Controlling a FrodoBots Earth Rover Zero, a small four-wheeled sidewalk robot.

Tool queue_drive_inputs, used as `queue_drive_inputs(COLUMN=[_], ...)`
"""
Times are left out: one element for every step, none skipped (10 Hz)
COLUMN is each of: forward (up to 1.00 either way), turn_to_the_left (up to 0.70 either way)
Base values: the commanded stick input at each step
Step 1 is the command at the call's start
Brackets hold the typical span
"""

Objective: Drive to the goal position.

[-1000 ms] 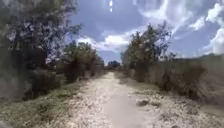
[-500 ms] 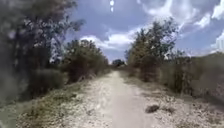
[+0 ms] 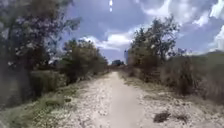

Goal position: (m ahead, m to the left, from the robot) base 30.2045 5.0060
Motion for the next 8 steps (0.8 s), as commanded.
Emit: queue_drive_inputs(forward=[0.50, 0.50, 0.50, 0.50, 0.50, 0.50, 0.50, 0.50], turn_to_the_left=[0.00, 0.00, 0.00, 0.00, 0.00, 0.00, 0.00, 0.00])
